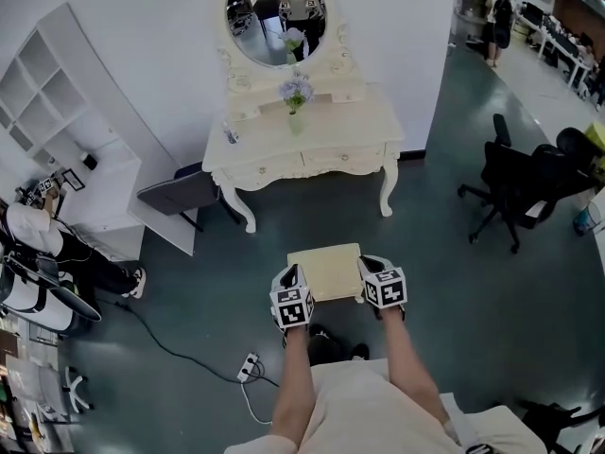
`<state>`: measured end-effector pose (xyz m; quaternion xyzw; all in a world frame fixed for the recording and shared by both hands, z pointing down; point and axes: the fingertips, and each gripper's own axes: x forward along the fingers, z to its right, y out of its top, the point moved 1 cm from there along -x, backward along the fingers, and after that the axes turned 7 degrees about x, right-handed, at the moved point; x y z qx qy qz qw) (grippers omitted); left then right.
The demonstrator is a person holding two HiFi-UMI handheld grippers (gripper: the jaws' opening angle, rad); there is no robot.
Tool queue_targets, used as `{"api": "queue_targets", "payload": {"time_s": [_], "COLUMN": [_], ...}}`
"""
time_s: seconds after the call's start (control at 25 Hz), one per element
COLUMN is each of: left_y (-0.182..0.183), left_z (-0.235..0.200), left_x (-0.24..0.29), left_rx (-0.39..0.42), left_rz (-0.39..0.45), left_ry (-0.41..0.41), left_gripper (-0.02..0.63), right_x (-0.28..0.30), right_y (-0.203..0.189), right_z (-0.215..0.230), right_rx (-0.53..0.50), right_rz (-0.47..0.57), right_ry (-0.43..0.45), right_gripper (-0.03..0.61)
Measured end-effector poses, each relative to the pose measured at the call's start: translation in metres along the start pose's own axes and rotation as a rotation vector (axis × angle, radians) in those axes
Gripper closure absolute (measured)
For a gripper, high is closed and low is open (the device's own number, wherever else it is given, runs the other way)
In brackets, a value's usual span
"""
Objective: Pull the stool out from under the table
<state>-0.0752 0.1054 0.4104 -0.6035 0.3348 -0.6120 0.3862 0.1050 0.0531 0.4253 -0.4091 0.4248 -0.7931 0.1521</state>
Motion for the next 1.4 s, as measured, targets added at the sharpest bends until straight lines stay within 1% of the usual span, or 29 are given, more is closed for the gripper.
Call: {"api": "queue_targets", "payload": {"time_s": [0.08, 0.24, 0.44, 0.6, 0.68, 0.92, 1.08, 1.24, 1.4], "left_y": [-0.004, -0.004, 0.001, 0.003, 0.003, 0.000, -0.003, -0.003, -0.004], "left_z": [0.000, 0.003, 0.008, 0.001, 0.001, 0.008, 0.006, 0.014, 0.003], "left_x": [-0.001, -0.004, -0.005, -0.010, -0.010, -0.007, -0.008, -0.008, -0.010], "left_rx": [-0.017, -0.059, -0.073, -0.108, -0.117, -0.119, -0.123, -0.137, -0.142], "left_rz": [0.011, 0.061, 0.068, 0.090, 0.090, 0.083, 0.077, 0.086, 0.088], "left_ry": [-0.004, 0.000, -0.029, 0.000, 0.002, -0.024, -0.018, -0.031, -0.004], "left_gripper": [0.600, 0.600, 0.600, 0.600, 0.600, 0.600, 0.600, 0.600, 0.600], "right_x": [-0.001, -0.002, 0.000, 0.001, 0.000, -0.001, 0.000, -0.007, -0.003], "right_y": [-0.003, -0.003, -0.003, -0.002, -0.001, -0.001, -0.002, 0.001, 0.006], "right_z": [0.001, -0.001, -0.010, -0.014, -0.015, -0.015, -0.017, -0.012, -0.016], "right_rx": [-0.009, -0.012, -0.034, -0.044, -0.044, -0.039, -0.041, -0.039, -0.037], "right_rz": [-0.007, -0.005, 0.006, 0.003, 0.005, 0.003, 0.003, 0.016, 0.037], "right_ry": [-0.004, 0.001, 0.010, 0.023, 0.030, 0.045, 0.059, 0.048, 0.057], "right_gripper": [0.534, 0.535, 0.535, 0.535, 0.535, 0.535, 0.535, 0.535, 0.535]}}
